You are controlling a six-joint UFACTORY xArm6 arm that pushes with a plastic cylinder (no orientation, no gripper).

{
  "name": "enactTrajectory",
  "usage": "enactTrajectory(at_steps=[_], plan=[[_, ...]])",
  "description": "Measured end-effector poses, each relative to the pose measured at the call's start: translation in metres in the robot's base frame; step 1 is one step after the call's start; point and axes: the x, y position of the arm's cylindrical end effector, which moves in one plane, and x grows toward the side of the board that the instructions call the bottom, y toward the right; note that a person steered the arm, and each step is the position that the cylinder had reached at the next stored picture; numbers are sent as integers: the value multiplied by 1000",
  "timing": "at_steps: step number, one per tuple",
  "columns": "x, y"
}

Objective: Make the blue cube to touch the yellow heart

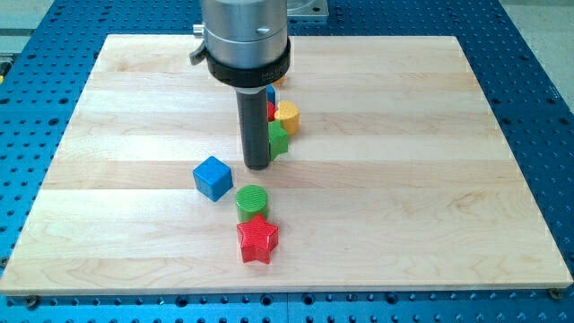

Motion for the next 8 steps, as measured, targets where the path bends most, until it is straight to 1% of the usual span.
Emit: enactTrajectory(at_steps=[1, 2, 3, 4, 5, 6, 7, 8], plan=[[7, -4], [-2, -50], [5, -96], [43, -83], [44, -44], [37, 8], [40, 59], [25, 103]])
